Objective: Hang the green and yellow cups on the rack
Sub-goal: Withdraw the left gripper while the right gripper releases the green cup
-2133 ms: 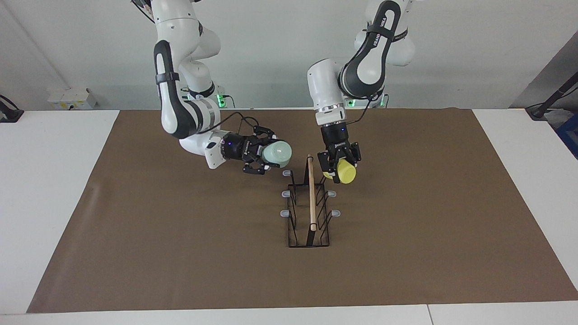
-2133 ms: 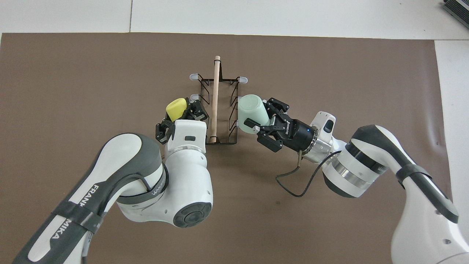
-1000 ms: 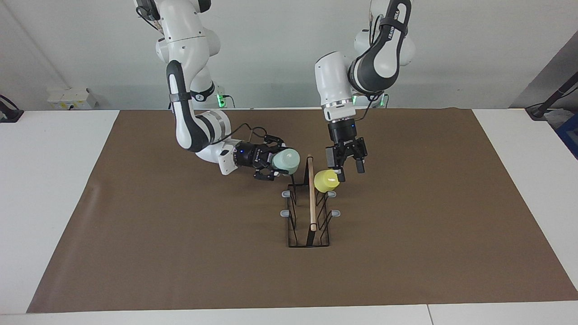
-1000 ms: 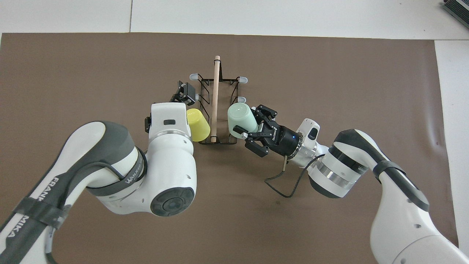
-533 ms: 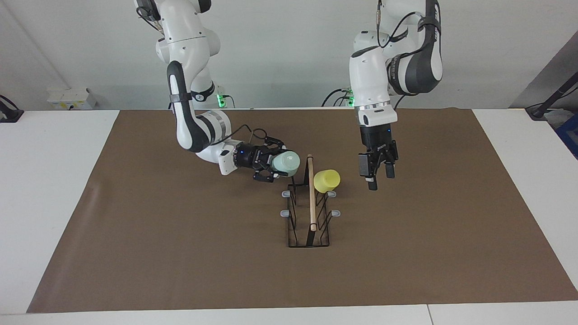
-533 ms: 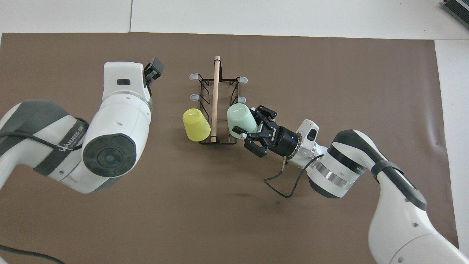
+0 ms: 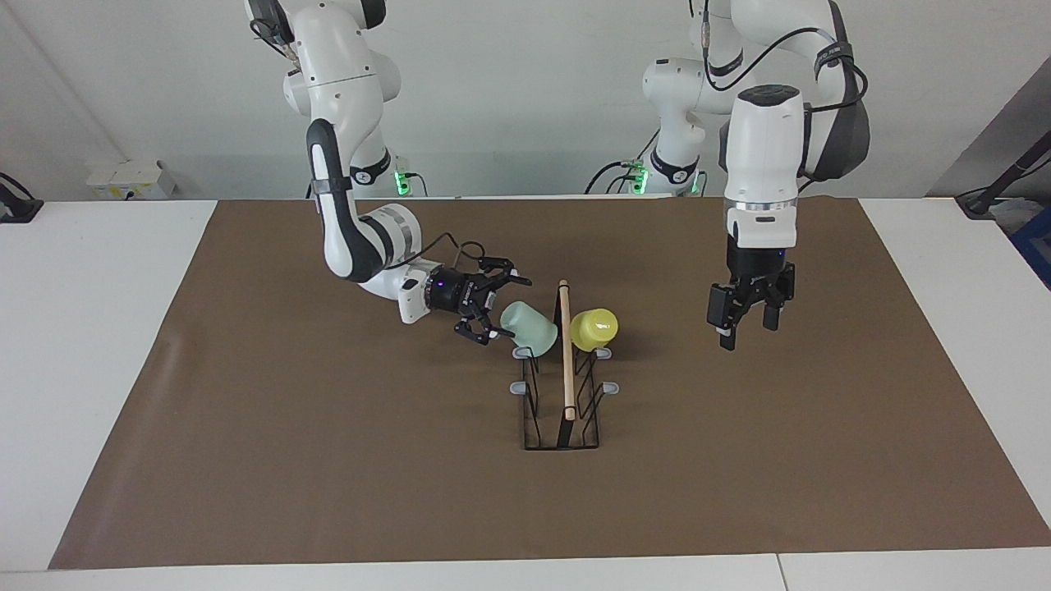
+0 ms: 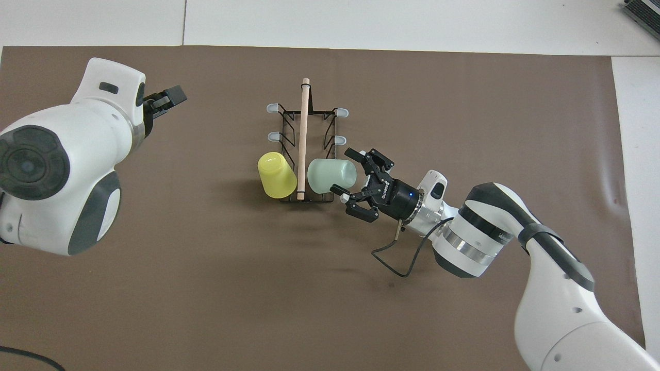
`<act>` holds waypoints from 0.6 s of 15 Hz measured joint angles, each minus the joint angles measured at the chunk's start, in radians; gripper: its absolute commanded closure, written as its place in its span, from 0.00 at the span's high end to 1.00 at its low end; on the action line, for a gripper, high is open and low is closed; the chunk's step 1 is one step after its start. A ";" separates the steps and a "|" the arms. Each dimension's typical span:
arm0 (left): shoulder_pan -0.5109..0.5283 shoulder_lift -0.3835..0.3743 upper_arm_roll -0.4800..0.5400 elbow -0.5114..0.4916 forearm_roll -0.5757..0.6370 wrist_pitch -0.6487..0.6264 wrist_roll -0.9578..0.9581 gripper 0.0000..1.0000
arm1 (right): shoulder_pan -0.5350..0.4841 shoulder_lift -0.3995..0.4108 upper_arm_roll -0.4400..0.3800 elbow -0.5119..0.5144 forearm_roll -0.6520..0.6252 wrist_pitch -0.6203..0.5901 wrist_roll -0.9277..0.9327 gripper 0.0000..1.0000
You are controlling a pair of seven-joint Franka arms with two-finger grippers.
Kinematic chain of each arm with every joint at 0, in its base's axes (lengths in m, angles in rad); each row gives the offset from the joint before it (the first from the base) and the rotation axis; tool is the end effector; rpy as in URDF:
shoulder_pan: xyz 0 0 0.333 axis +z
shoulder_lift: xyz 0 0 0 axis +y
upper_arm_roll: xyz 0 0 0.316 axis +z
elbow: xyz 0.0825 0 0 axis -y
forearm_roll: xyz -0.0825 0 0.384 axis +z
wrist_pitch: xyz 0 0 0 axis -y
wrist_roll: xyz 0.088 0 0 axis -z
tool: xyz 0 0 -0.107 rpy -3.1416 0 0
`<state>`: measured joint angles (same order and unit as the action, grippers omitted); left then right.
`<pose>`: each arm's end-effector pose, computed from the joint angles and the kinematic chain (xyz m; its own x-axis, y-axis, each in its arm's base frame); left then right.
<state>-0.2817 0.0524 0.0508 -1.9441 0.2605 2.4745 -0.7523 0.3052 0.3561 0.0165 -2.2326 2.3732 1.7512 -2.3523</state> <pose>0.5936 -0.1408 0.5062 0.8110 0.3345 0.4799 0.3145 -0.9411 0.1244 0.5209 0.2390 0.2611 0.2613 -0.3639 0.8940 0.8563 -0.3402 -0.3887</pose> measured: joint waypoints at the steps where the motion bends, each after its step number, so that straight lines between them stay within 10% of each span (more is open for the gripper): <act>1: 0.017 -0.008 0.000 0.003 -0.047 -0.038 0.105 1.00 | -0.002 0.000 0.000 0.002 0.000 0.000 0.000 1.00; 5: 0.109 -0.060 0.003 0.033 -0.254 -0.267 0.532 1.00 | -0.039 -0.025 -0.005 0.015 -0.048 0.043 -0.008 1.00; 9: 0.195 -0.078 0.007 0.112 -0.320 -0.520 0.794 1.00 | -0.171 -0.159 -0.010 0.056 -0.411 0.282 0.054 1.00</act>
<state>-0.0872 -0.0257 0.0582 -1.8321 -0.0591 1.9545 0.0420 0.1345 0.1975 0.0067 -2.1763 1.9621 2.0336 -2.2985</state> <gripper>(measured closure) 0.000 0.000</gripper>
